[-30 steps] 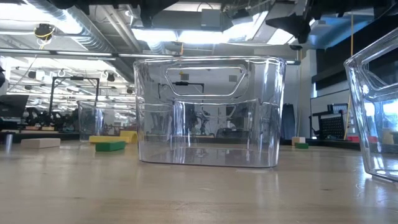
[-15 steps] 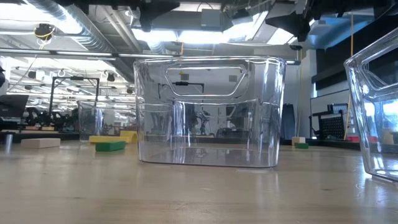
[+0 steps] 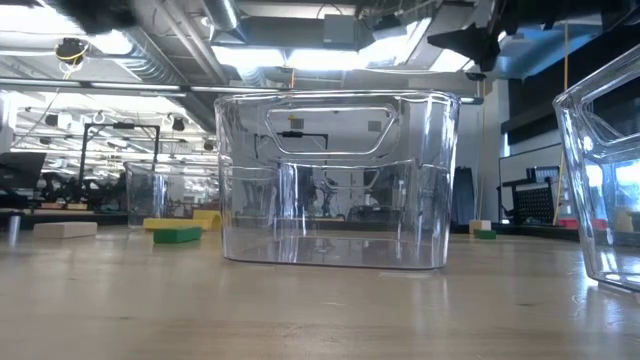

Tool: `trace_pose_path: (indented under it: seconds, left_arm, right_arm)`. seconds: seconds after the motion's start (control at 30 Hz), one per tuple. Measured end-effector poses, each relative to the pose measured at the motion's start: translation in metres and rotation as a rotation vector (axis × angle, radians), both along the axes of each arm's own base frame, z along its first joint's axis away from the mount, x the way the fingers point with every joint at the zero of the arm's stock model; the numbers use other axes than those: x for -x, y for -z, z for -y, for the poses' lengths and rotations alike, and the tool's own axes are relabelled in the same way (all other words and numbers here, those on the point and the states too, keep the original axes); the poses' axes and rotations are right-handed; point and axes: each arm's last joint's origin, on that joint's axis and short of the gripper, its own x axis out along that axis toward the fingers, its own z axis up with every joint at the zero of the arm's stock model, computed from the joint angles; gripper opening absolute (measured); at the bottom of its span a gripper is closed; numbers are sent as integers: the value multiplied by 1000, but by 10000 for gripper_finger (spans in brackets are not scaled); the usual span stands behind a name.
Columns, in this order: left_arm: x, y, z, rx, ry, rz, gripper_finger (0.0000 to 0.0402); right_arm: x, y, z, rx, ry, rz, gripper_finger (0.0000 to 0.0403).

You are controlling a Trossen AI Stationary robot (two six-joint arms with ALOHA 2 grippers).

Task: Sort & place blocks by color
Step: Put the yellow block into the top transparent bin

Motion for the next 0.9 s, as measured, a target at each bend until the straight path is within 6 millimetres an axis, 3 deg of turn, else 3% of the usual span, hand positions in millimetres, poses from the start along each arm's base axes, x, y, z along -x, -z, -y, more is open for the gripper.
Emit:
trace_pose_path:
  seconds: [0.2,0.37,0.57,0.9]
  left_arm:
    - [15,45,71,0,17,-244,220]
    - [25,86,106,-53,-40,-417,220]
    - [27,110,118,-141,-77,-434,220]
    - [25,126,124,-193,-24,-451,220]
  right_arm:
    - [0,1,0,2,0,-13,362]
    - [0,1,0,6,0,-16,362]
    - [0,1,0,57,-1,-27,362]
    - [0,2,0,55,-1,-28,362]
